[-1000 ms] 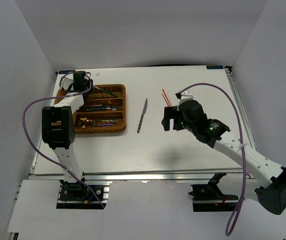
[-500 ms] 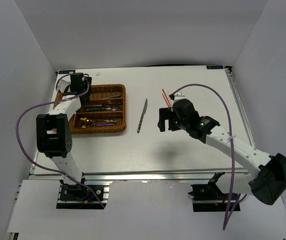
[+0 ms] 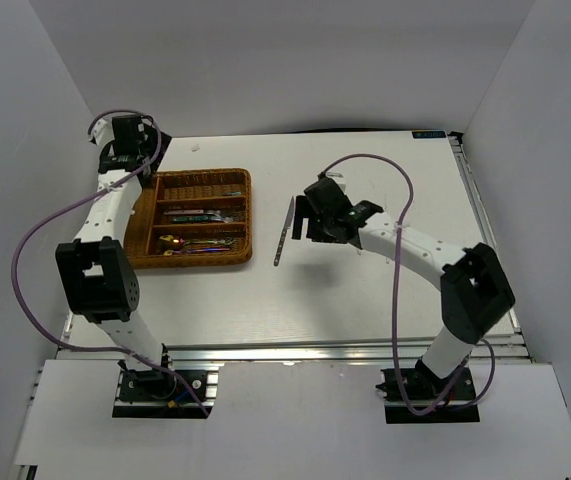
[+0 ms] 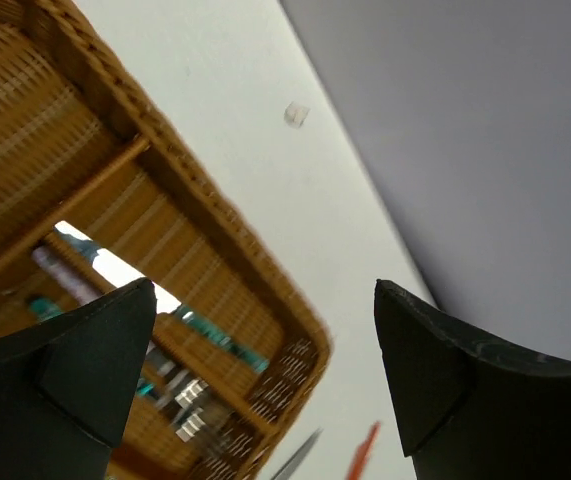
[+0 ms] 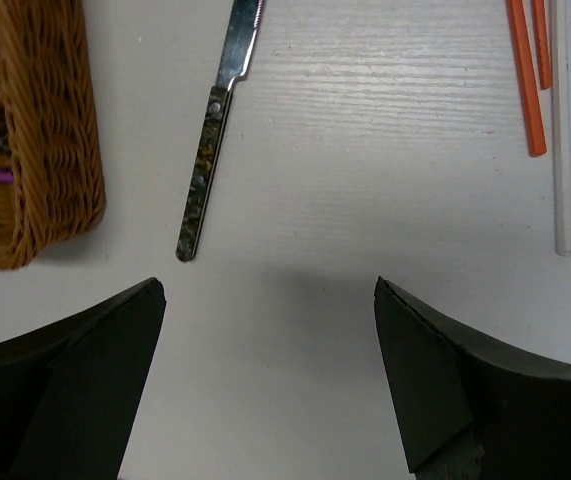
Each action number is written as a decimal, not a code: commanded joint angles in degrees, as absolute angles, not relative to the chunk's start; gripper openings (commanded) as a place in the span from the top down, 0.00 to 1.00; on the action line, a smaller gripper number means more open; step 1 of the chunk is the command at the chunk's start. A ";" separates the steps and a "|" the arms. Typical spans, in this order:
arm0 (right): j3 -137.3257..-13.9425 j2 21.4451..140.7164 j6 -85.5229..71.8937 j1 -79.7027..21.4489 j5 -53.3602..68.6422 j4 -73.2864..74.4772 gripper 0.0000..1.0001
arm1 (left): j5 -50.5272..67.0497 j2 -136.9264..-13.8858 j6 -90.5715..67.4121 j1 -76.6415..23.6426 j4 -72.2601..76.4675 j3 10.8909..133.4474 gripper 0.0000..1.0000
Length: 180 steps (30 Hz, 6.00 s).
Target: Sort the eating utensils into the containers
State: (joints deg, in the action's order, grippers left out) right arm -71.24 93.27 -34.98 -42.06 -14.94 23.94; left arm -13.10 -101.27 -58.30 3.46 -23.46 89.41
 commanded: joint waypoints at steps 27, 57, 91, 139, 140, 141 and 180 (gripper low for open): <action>-96.07 127.71 -46.85 -48.60 -24.44 34.19 0.72 | -2.12 -57.22 -23.91 2.64 -24.79 49.83 0.02; -59.94 75.68 -18.81 -48.78 2.63 13.80 1.00 | 7.21 -74.79 -53.61 -32.08 8.53 47.81 0.18; -55.11 61.61 -20.83 -40.52 -14.50 27.24 0.11 | -10.28 -95.17 -71.98 -3.44 -1.23 69.77 1.00; -65.20 94.55 -18.02 -15.74 -7.82 26.28 0.23 | -2.56 -75.25 -31.49 -5.71 -26.11 65.94 0.02; -66.00 95.53 -17.76 -14.86 -8.26 26.80 0.25 | -0.46 -71.49 -29.99 -6.41 -24.80 60.70 0.02; -66.79 96.67 -17.58 -14.51 -8.78 27.24 0.26 | -0.18 -69.63 -29.27 -6.68 -24.35 58.21 0.02; -60.56 99.00 -17.04 -10.02 2.90 23.30 1.00 | 11.86 -61.61 -34.96 -15.63 -13.29 44.12 0.02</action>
State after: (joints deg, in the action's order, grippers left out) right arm -63.75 103.13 -16.08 -9.30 -4.29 23.33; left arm 7.20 -61.04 -30.11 -11.70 -20.43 44.64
